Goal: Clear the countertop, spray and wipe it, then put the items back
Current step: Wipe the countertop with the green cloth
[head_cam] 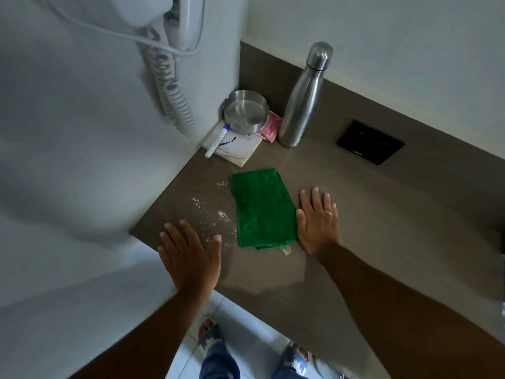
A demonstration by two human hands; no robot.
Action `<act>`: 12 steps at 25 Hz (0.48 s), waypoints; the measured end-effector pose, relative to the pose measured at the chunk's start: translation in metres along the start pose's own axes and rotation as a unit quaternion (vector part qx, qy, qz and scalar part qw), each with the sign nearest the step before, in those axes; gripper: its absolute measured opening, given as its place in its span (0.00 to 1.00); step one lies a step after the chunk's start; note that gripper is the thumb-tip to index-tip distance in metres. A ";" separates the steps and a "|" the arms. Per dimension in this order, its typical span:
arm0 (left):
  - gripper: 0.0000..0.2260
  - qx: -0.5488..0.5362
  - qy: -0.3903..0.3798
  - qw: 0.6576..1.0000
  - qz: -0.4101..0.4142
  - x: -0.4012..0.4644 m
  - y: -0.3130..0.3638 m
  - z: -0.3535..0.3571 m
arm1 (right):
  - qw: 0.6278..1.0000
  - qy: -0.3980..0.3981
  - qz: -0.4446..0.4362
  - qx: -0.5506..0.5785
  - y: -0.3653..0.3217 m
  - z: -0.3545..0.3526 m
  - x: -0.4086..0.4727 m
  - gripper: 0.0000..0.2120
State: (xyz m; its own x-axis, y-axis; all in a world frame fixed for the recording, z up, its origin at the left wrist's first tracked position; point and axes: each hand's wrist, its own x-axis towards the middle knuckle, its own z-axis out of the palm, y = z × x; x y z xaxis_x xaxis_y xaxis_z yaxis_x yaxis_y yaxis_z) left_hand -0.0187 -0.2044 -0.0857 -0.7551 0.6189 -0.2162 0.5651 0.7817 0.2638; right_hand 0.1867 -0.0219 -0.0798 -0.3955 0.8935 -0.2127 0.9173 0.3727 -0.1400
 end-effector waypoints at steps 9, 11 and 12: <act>0.33 0.097 -0.038 0.936 0.337 0.058 0.153 0.024 | 0.999 0.044 -0.001 0.015 0.004 0.013 0.008 0.29; 0.32 0.087 -0.035 0.940 0.328 0.062 0.145 0.031 | 0.999 0.049 -0.006 0.011 0.005 0.015 0.008 0.29; 0.32 0.080 -0.034 0.942 0.323 0.063 0.133 0.032 | 0.999 0.047 -0.008 0.009 0.006 0.016 0.009 0.29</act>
State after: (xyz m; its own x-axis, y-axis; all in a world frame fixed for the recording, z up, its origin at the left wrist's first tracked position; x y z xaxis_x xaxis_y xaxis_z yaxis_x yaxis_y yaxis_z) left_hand 0.0196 -0.0585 -0.0944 -0.2162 0.9689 -0.1200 0.9467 0.2381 0.2169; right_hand 0.1878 -0.0159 -0.0978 -0.4041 0.9069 -0.1192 0.9092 0.3841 -0.1608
